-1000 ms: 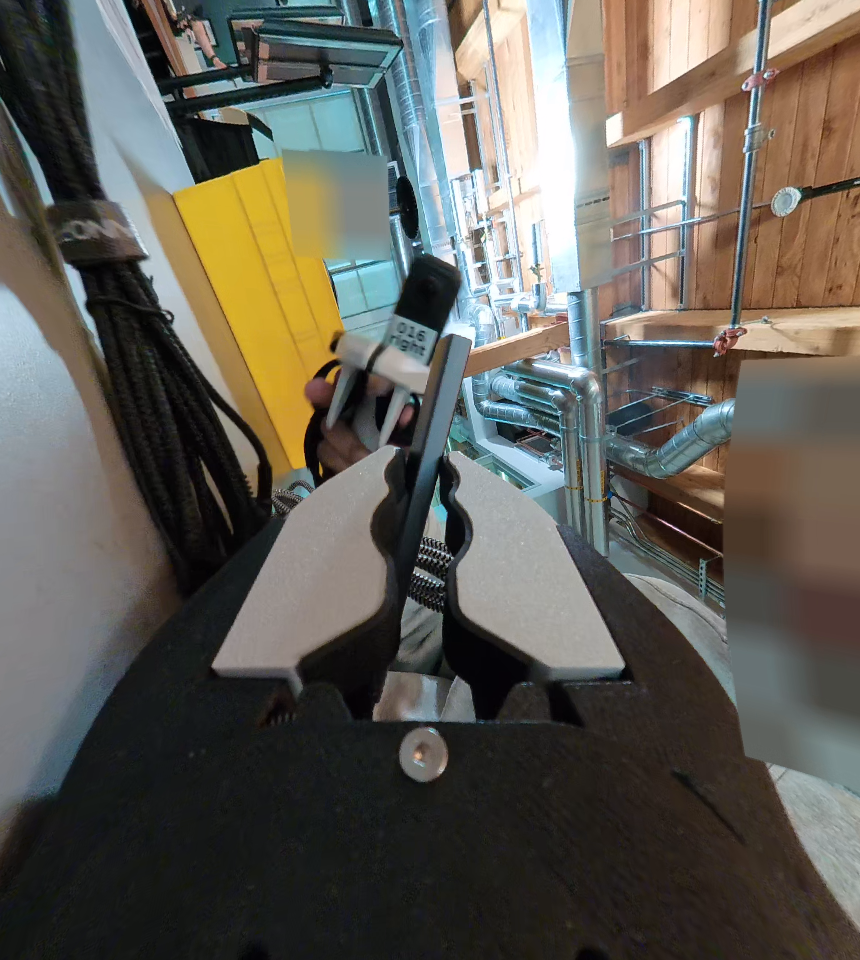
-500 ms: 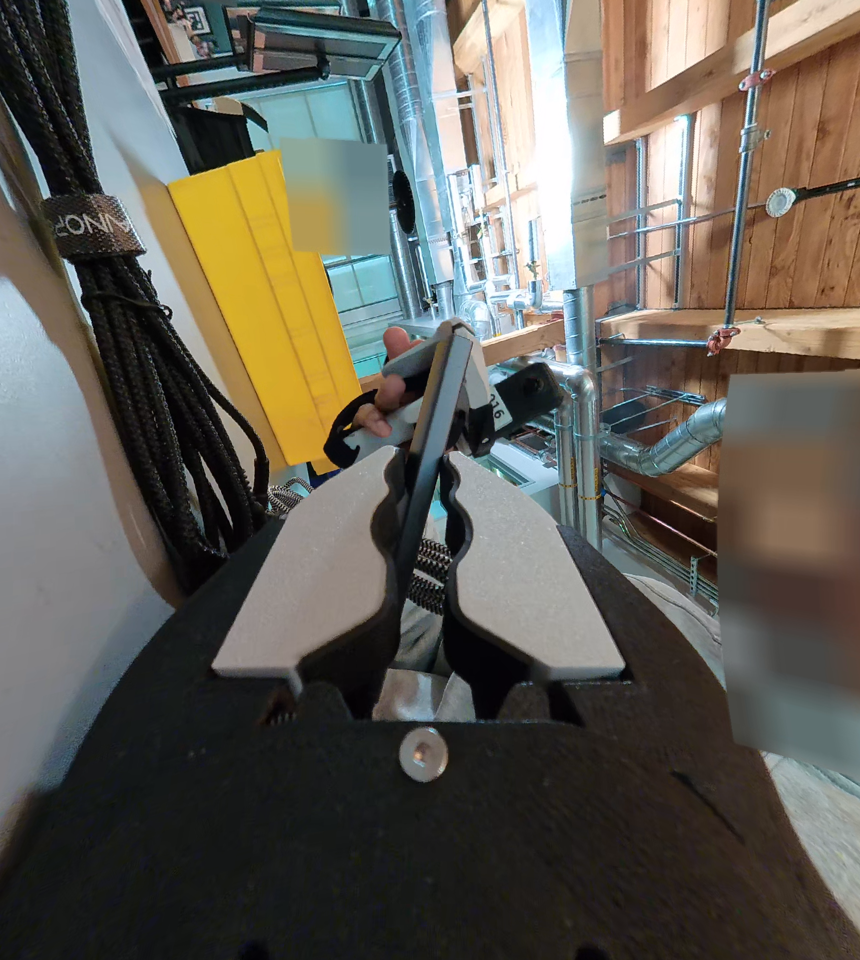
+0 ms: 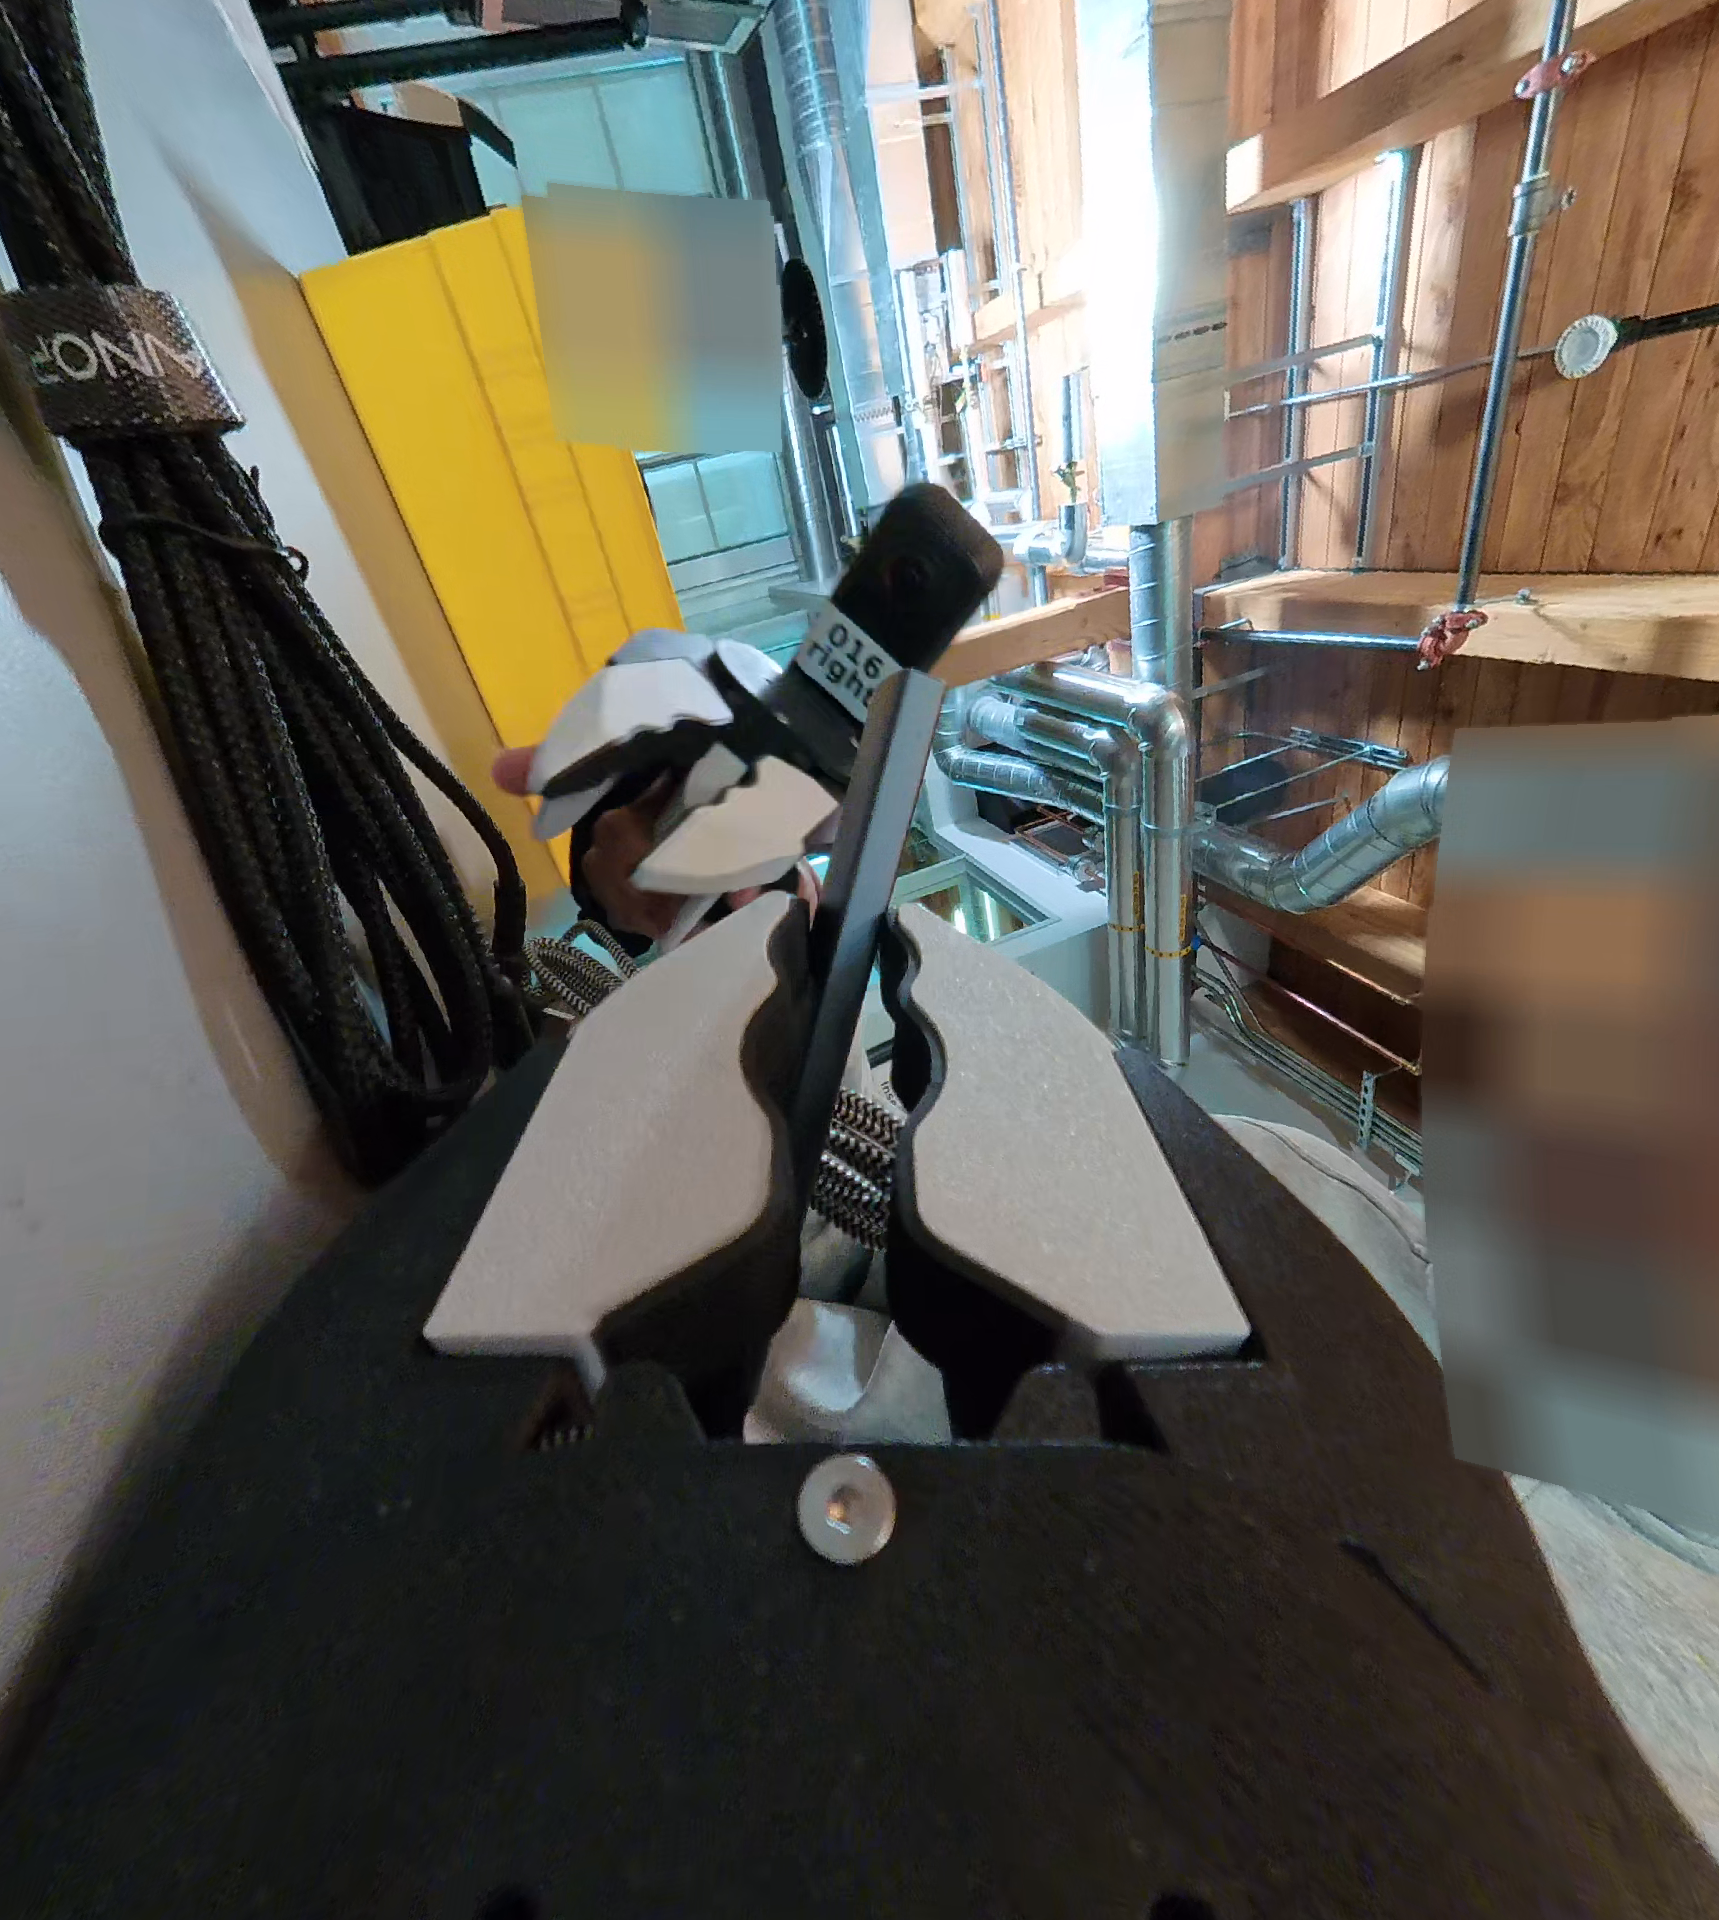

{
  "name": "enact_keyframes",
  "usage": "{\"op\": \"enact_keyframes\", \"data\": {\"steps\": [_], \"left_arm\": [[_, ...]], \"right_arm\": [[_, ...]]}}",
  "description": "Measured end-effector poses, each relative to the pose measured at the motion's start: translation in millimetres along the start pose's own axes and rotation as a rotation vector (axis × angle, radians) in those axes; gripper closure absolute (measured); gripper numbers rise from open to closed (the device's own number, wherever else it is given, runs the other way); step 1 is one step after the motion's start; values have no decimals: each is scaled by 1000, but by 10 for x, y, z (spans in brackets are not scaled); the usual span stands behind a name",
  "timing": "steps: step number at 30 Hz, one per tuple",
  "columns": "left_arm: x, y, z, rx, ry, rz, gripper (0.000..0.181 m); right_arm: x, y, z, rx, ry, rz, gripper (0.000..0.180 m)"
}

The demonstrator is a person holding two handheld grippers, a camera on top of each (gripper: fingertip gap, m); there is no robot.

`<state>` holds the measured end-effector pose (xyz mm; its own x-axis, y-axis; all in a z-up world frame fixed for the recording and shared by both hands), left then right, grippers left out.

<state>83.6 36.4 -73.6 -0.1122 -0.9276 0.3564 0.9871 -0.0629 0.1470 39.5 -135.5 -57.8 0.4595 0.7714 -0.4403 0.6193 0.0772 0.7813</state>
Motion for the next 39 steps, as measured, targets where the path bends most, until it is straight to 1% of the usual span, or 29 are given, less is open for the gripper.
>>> {"op": "enact_keyframes", "data": {"steps": [2,4,7,9,15,17,18,22,27,30,34,35,39], "left_arm": [[6,-8,-2,-4,1,-9,168],[10,-17,-2,-8,-1,-20,168],[18,-31,-5,-12,1,-35,168],[24,-39,-7,-13,3,-44,167],[26,-43,-8,-15,4,-48,168],[27,-43,-9,-16,3,-48,168],[27,-43,-9,-16,3,-48,167],[27,-45,-9,-17,2,-50,168],[30,-48,-9,-18,0,-53,168],[29,-50,-9,-18,0,-53,168],[29,-52,-9,-18,0,-52,167],[28,-52,-10,-18,0,-52,168],[29,-54,-10,-18,-1,-54,168]], "right_arm": [[79,-72,57,29,30,-100,159],[142,-66,94,29,61,-127,164],[230,-81,101,93,185,-217,159],[255,-63,93,91,266,-244,162],[343,-53,72,46,372,-286,164],[357,-49,68,47,360,-290,163],[357,-41,79,53,340,-289,159],[330,-10,165,68,224,-304,158],[421,-42,24,5,259,-349,155],[497,-46,-21,-33,272,-320,164],[500,-39,-27,-60,306,-259,168],[482,-17,-23,-54,315,-227,172],[317,175,-24,22,389,-26,172]]}}
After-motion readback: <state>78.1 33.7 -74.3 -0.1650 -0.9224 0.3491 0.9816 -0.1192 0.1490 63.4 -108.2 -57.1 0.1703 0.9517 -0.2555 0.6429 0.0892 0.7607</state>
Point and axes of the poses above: each gripper's, where its closed fingertips meet, x out along the fingers, y out of its top, z = x × y across the jaws, the point moved 7 cm from there along -x, back along the fingers, and after that the axes turned 5 degrees about z, right-handed, at the moved point
